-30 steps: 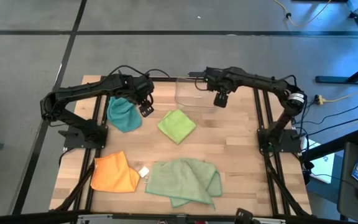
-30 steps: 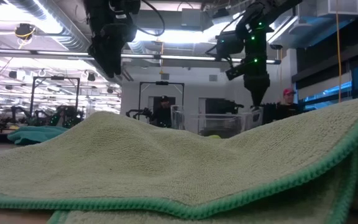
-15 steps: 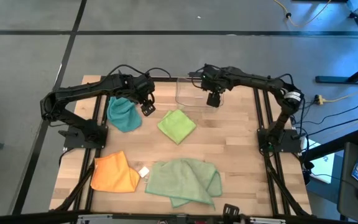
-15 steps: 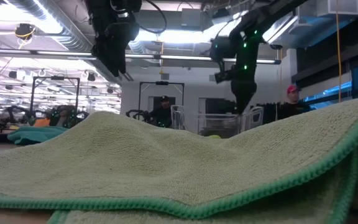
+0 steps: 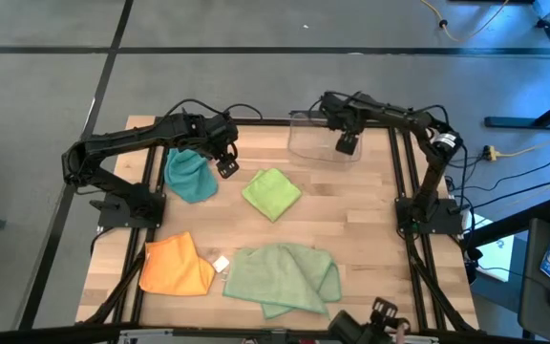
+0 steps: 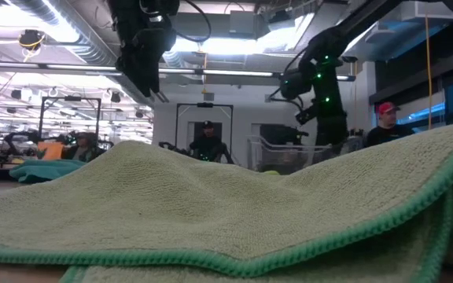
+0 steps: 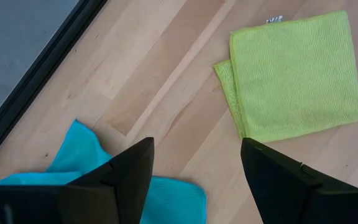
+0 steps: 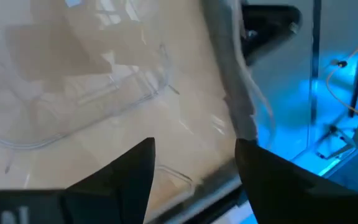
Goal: Fold microfiber towels
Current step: Adjust the transparent bin
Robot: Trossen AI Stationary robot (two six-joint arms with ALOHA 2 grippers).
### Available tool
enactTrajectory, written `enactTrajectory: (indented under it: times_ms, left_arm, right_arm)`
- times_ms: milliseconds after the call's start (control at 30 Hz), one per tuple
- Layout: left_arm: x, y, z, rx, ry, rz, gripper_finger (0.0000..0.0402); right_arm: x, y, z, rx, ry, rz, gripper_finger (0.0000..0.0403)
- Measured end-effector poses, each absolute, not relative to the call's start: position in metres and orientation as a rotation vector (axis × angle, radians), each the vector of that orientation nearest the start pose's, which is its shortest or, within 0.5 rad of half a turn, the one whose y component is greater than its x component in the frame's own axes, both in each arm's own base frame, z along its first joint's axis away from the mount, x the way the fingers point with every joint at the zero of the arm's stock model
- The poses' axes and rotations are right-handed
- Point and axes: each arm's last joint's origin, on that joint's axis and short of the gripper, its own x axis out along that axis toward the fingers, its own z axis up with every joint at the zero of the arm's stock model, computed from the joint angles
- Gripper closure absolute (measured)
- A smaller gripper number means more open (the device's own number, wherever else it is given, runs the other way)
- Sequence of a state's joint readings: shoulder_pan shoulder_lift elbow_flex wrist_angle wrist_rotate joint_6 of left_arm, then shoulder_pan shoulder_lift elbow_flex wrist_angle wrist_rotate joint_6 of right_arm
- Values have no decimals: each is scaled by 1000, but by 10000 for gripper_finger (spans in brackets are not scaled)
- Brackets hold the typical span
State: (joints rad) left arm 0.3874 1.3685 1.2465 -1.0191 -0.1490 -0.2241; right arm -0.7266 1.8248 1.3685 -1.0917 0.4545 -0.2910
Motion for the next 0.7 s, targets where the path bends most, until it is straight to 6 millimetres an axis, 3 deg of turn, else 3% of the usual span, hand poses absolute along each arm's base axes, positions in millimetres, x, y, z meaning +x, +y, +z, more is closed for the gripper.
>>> enactTrajectory:
  times_ms: [267,500,700]
  left_arm:
    - [237,101,304,-332,1090,604,166]
    - [237,101,304,-332,1090,604,166]
    - [237,101,304,-332,1090,604,166]
  right_arm:
    - [219,-243,215,80,1789,-709,178]
    - [197,-255,219,3,1920,-854,178]
    - [184,-258,236,-79,1928,-1002,178]
